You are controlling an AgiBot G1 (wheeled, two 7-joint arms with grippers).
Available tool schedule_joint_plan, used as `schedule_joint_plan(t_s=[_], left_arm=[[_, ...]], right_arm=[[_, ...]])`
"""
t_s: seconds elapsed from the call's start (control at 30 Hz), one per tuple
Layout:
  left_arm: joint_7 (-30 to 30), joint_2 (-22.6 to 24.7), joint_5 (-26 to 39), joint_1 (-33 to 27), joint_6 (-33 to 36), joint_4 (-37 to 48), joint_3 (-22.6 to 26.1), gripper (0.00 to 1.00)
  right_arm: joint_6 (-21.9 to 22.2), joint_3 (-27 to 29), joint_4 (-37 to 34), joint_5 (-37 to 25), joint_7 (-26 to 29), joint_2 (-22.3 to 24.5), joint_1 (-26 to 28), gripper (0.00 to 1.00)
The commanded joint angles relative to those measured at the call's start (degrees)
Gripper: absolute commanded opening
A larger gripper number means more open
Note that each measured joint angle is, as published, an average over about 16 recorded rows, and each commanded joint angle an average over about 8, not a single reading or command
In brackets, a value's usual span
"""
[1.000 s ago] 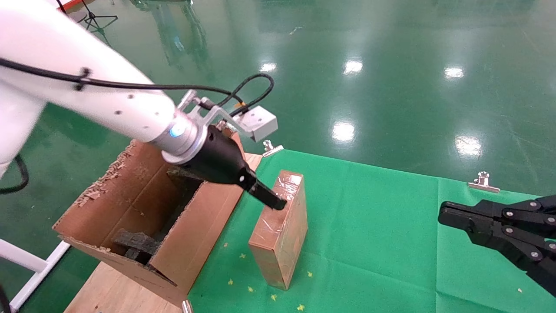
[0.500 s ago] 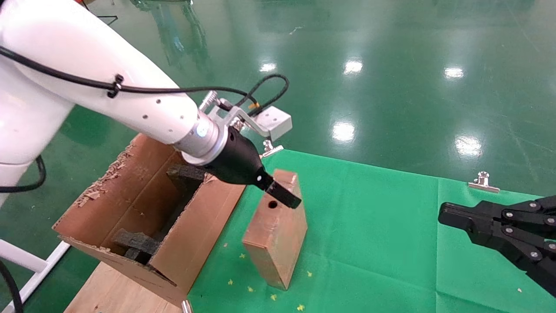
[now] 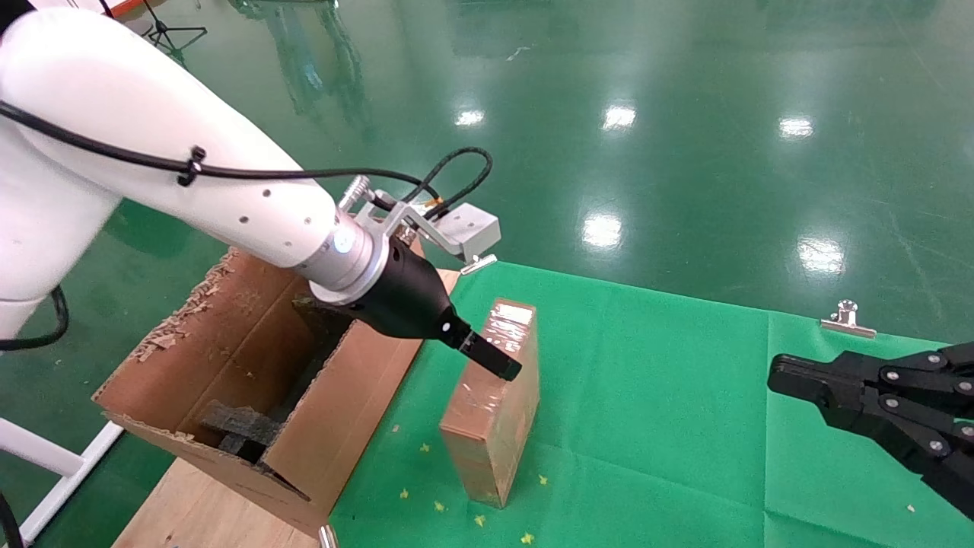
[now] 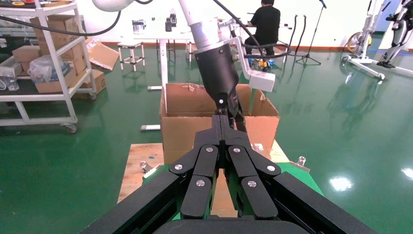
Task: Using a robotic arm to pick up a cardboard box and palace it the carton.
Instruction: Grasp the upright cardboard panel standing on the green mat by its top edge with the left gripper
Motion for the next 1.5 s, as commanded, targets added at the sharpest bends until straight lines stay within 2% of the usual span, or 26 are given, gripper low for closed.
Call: schedule_joint_plan(t_s=[0.03,0.3,0.33,0.47,0.5,0.57,0.6,0.73,0.77,1.5], left_arm=[[-0.2,0.0,-0.2,0.6,-0.2,0.0,0.4,1.00],[2.2,0.4,-1.3,2.1,-1.3,-0.1,1.0,1.00],[2.5,0.4,-1.3,2.2,-1.3,-0.1,1.1,1.00],[3.2,0.5,-0.9,2.2,-1.3,-0.1,1.5,1.00],[3.3,0.5,-0.9,2.2,-1.3,-0.1,1.5,0.92],[3.4,0.6,-0.8,2.2,-1.3,-0.1,1.6,0.67],[3.3,0.6,-0.7,2.2,-1.3,-0.1,1.6,0.55],[3.2,0.6,-0.8,2.2,-1.2,-0.1,1.5,0.05],[3.1,0.6,-0.8,2.2,-1.2,-0.1,1.5,0.01],[2.9,0.5,-1.1,2.1,-1.2,-0.1,1.2,0.00]], right_arm=[[0.0,0.0,0.0,0.0,0.0,0.0,0.0,0.00],[0.0,0.0,0.0,0.0,0.0,0.0,0.0,0.00],[0.0,0.0,0.0,0.0,0.0,0.0,0.0,0.04],[0.0,0.0,0.0,0.0,0.0,0.0,0.0,0.54],[0.0,0.0,0.0,0.0,0.0,0.0,0.0,0.66],[0.0,0.0,0.0,0.0,0.0,0.0,0.0,0.91],[0.0,0.0,0.0,0.0,0.0,0.0,0.0,0.99],[0.0,0.0,0.0,0.0,0.0,0.0,0.0,1.00],[0.0,0.0,0.0,0.0,0.0,0.0,0.0,1.00],[0.0,0.0,0.0,0.0,0.0,0.0,0.0,1.00]])
